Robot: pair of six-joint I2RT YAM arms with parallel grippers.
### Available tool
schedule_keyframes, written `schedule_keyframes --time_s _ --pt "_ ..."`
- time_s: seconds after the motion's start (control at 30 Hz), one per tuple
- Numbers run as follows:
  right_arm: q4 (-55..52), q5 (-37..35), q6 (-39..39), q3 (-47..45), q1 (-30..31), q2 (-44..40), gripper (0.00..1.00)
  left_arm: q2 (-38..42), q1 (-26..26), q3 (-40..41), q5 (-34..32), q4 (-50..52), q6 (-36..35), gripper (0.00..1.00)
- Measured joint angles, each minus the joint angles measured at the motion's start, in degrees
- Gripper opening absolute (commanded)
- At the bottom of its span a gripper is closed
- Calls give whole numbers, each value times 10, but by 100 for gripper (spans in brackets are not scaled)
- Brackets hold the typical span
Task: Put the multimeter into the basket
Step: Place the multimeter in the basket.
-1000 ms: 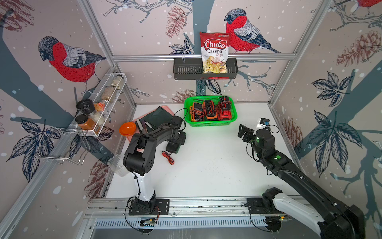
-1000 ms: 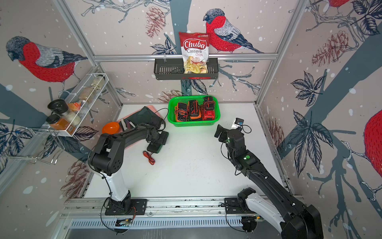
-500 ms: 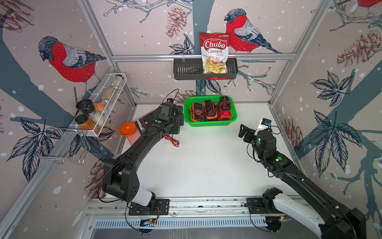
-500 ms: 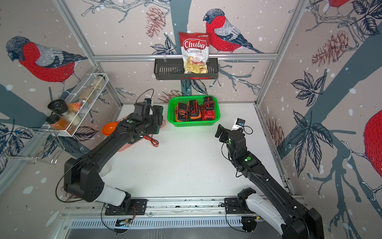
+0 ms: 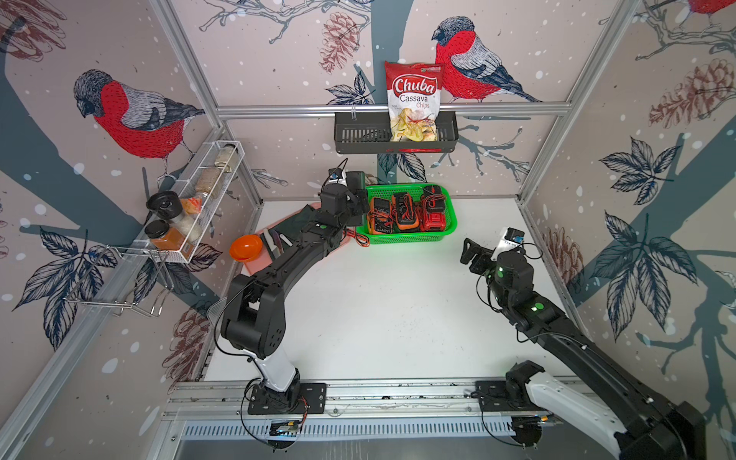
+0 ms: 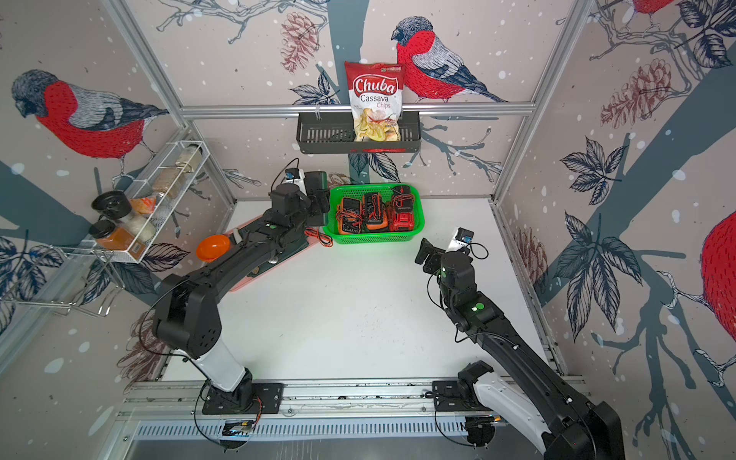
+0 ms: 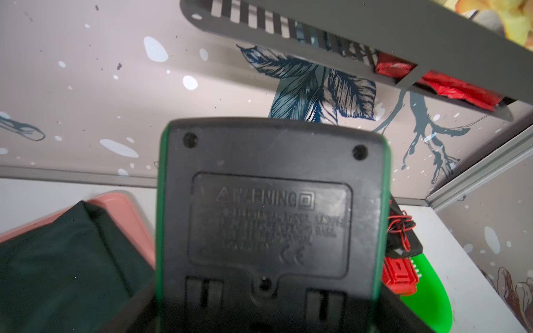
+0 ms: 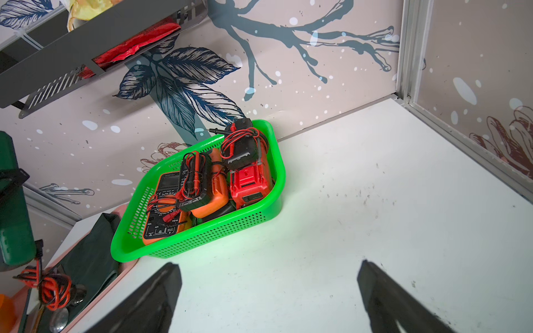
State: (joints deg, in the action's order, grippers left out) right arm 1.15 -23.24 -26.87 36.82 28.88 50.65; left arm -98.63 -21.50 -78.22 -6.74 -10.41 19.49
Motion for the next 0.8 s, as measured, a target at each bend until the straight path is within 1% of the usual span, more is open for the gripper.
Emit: schedule_keyframes --time_s 0.23,0.37,0.63,0.8 --pt "2 -3 0 0 0 9 100 -57 -31 -17 -25 -92 -1 0" --pt "2 -2 0 -2 0 10 100 -92 -39 -27 -35 -138 -5 0" --pt "2 -2 0 -8 0 12 100 -166 -42 -82 -53 -175 -4 0" --pt "2 -2 0 -8 0 21 100 -201 -45 -108 -52 -176 -2 0"
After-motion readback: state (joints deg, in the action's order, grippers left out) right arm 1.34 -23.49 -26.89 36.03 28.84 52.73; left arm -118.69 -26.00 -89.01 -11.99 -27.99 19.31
